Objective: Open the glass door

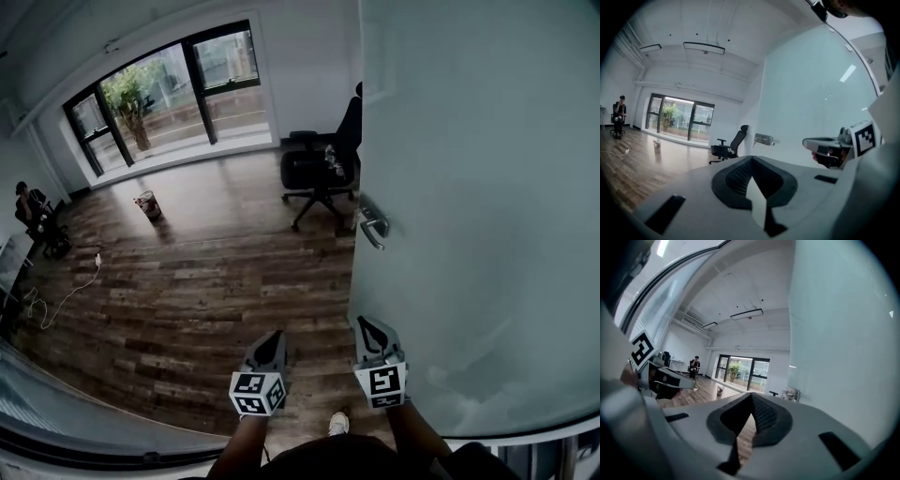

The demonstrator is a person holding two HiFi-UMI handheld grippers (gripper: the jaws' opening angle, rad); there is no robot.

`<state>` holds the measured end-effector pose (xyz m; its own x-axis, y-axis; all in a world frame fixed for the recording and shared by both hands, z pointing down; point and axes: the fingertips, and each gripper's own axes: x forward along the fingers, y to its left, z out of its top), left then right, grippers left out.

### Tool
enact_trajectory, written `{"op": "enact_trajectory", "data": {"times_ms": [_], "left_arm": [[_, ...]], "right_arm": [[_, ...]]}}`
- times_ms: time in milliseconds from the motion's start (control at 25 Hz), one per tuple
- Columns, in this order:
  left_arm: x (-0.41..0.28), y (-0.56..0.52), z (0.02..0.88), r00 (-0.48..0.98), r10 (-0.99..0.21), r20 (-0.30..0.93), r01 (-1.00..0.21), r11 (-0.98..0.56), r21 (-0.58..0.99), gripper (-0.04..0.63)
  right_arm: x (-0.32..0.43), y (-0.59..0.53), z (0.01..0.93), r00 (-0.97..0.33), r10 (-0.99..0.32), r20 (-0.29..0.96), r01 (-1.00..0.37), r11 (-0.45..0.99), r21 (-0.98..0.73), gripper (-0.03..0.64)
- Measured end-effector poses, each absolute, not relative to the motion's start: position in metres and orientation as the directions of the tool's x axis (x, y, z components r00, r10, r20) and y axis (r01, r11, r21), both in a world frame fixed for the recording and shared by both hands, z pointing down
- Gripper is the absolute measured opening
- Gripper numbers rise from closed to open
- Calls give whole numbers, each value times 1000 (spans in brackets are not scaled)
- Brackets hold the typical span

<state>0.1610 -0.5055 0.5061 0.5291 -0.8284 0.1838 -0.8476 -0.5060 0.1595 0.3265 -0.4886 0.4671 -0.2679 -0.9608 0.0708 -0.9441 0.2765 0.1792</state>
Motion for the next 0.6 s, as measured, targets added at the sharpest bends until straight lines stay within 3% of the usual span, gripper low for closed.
{"op": "enact_trajectory", "data": {"times_ms": [240,600], "left_arm": [[145,-452,502,560,-812,164,-828,-539,155,-2],[95,-346,491,581,-805,121,-812,-562,158,-2]], "right_arm": [[293,-415,485,-263,-960,101,-951,275,140,15],[224,-312,474,-270,-962,51,-947,275,169,15]]}}
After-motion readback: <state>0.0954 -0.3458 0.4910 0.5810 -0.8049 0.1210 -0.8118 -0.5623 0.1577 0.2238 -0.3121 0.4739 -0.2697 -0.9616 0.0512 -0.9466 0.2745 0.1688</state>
